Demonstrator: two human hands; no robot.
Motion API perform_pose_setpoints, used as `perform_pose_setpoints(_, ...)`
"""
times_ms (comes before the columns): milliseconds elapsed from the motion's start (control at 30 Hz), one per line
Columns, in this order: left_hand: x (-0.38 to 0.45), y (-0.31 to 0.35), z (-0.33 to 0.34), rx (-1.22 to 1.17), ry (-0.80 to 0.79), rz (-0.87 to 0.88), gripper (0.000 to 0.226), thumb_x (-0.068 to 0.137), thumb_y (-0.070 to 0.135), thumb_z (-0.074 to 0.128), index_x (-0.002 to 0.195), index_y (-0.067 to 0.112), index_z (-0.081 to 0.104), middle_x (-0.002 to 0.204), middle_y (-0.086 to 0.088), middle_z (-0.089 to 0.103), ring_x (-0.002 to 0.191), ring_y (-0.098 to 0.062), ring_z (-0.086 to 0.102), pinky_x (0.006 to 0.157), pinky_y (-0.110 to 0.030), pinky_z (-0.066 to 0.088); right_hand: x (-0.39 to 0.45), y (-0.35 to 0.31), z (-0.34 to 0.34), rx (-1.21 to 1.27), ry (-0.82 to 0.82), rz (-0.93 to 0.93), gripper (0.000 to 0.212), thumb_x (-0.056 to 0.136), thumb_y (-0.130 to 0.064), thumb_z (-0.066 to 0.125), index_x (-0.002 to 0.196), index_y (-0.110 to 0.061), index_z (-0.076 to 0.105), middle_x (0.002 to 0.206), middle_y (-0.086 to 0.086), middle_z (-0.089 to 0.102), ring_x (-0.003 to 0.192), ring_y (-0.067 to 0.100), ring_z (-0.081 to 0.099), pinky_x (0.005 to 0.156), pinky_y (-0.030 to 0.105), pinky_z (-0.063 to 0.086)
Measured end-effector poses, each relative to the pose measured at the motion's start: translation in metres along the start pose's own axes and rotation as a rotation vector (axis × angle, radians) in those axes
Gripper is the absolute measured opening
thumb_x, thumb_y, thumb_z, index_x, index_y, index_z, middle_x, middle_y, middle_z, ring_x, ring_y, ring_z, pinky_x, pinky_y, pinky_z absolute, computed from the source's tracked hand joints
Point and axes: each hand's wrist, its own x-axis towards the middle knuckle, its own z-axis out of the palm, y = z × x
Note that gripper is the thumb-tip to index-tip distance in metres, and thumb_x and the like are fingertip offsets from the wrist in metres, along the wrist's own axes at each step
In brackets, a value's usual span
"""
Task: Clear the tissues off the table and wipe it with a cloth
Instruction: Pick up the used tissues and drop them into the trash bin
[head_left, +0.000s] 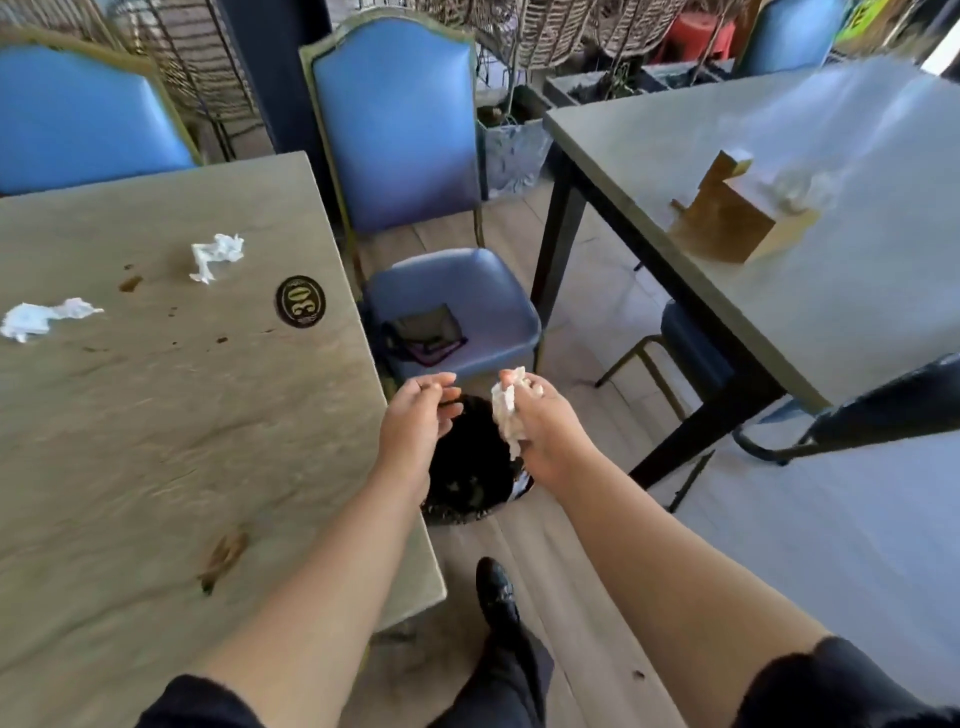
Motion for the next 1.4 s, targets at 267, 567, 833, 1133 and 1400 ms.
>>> perform_pose_setpoints(267, 0.105, -0.03, 0.05, 0.035, 0.225, -0.144, 0.028, 0.096, 0.012, 0.04, 0.087, 0.028, 0.062, 0.096, 0.005, 0.063, 0.087, -0.013, 0.062, 0.087, -0.031, 0.049, 0.137, 0.015, -0.014, -0.23, -0.079, 0.208, 0.024, 0.088, -0.03, 0.058, 0.112, -0.03, 0.061, 0.105, 0.003, 0.068, 0.096, 0.022, 0.066, 0.088, 0.038, 0.054)
perform_pose_setpoints(567, 0.19, -0.115, 0.084, 0.022, 0.436, -0.267, 0.026, 0.095, 0.01, 0.045, 0.085, 0.025, 0.064, 0.103, -0.003, 0.066, 0.085, -0.012, 0.062, 0.09, -0.035, 0.05, 0.248, 0.067, -0.032, -0.44, -0.192, 0.375, 0.022, 0.094, -0.037, 0.054, 0.102, -0.018, 0.061, 0.083, 0.001, 0.059, 0.069, 0.016, 0.055, 0.059, 0.025, 0.045)
perform_pose_setpoints(833, 0.243, -0.21, 0.085, -0.035, 0.573, -0.344, 0.03, 0.098, 0.009, 0.042, 0.086, 0.027, 0.062, 0.104, -0.005, 0.064, 0.101, -0.02, 0.06, 0.095, -0.036, 0.044, 0.327, 0.142, -0.04, -0.494, -0.346, 0.457, 0.02, 0.099, -0.019, 0.049, 0.115, -0.019, 0.062, 0.103, 0.006, 0.061, 0.08, 0.016, 0.056, 0.063, 0.026, 0.046)
perform_pose_setpoints(1133, 0.255, -0.198, 0.082, -0.082, 0.634, -0.318, 0.021, 0.096, 0.016, 0.048, 0.089, 0.031, 0.062, 0.111, 0.003, 0.065, 0.104, -0.013, 0.059, 0.094, -0.032, 0.044, 0.337, 0.122, -0.033, -0.536, -0.445, 0.517, 0.032, 0.098, -0.022, 0.051, 0.129, -0.024, 0.059, 0.139, 0.001, 0.051, 0.127, 0.018, 0.042, 0.092, 0.032, 0.033)
perform_pose_setpoints(1400, 0.208, -0.074, 0.095, -0.151, 0.668, -0.172, 0.015, 0.093, 0.015, 0.054, 0.095, 0.025, 0.065, 0.105, 0.002, 0.067, 0.099, -0.013, 0.062, 0.088, -0.03, 0.048, 0.287, 0.009, 0.004, -0.446, -0.49, 0.321, 0.02, 0.096, -0.019, 0.05, 0.103, -0.025, 0.067, 0.116, 0.004, 0.065, 0.1, 0.017, 0.056, 0.089, 0.033, 0.046)
